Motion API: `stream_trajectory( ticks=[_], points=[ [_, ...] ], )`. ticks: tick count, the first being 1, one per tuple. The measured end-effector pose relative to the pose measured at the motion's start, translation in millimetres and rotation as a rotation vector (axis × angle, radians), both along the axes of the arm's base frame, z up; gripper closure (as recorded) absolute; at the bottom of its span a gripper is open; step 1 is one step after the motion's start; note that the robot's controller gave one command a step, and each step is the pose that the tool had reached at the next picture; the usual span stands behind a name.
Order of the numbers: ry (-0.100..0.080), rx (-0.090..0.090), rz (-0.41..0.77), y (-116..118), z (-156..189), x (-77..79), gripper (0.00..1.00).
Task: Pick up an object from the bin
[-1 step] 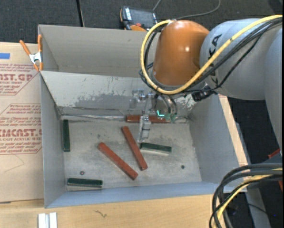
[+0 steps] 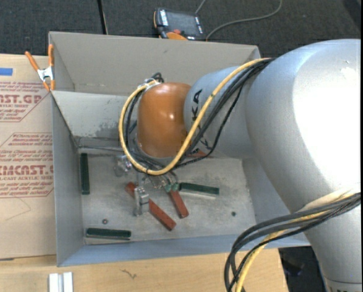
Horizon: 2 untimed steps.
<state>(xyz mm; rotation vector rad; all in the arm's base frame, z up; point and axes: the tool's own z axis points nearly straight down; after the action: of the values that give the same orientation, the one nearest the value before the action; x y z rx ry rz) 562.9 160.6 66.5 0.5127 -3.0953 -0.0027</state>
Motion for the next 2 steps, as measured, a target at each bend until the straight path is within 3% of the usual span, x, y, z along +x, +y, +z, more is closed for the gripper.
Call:
stream_trajectory(
  ticks=[1, 2],
  points=[
    [-0.004, -0.004, 0.003, -82.1, 2.9, -0.3, 0.00],
    [-0.002, -0.001, 0.366, -140.0, 2.6, -44.9, 0.00]
  ],
)
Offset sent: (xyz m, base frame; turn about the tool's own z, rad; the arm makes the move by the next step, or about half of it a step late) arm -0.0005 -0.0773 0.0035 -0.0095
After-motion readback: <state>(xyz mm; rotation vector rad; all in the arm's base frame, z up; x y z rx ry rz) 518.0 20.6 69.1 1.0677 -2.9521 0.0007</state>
